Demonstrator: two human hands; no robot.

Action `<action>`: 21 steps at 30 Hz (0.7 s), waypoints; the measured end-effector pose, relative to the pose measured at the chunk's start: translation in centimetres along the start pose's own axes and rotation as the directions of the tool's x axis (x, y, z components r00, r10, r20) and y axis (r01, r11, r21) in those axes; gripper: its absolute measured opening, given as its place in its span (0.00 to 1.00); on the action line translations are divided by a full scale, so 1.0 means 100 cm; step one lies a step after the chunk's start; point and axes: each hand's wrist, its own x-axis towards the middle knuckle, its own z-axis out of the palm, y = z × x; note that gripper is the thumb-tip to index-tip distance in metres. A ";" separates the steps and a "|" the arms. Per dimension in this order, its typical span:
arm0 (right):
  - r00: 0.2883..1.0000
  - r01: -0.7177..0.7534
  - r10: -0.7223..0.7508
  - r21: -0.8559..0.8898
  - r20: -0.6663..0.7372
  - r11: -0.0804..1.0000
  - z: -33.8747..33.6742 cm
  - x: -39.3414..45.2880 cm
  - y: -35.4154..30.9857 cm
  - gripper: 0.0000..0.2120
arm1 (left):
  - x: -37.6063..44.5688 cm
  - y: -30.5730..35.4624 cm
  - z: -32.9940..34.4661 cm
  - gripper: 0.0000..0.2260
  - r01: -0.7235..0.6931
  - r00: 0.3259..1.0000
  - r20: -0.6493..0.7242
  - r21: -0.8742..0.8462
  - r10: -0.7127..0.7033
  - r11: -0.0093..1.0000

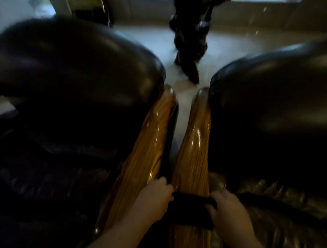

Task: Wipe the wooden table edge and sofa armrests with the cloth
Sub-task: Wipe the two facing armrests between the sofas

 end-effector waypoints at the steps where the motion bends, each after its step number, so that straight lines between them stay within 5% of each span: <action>1: 1.000 0.006 -0.006 0.001 0.003 1.000 -0.005 -0.004 -0.005 0.07 | -0.010 0.003 -0.007 0.10 0.024 0.999 -0.021 -0.007 -0.024 1.000; 6: 0.999 0.041 -0.039 0.054 -0.034 0.998 -0.042 -0.026 -0.045 0.02 | -0.064 0.019 -0.050 0.09 0.079 0.982 -0.163 -0.097 -0.094 0.992; 12: 0.978 0.164 -0.169 -0.051 -0.122 0.985 -0.068 -0.052 -0.094 0.21 | -0.112 0.020 -0.099 0.07 0.076 0.964 -0.240 -0.158 -0.113 0.985; 21: 0.961 0.172 -0.201 -0.158 -0.192 0.972 -0.047 -0.095 -0.179 0.14 | -0.180 -0.047 -0.130 0.10 -0.065 0.924 -0.380 -0.075 0.032 0.995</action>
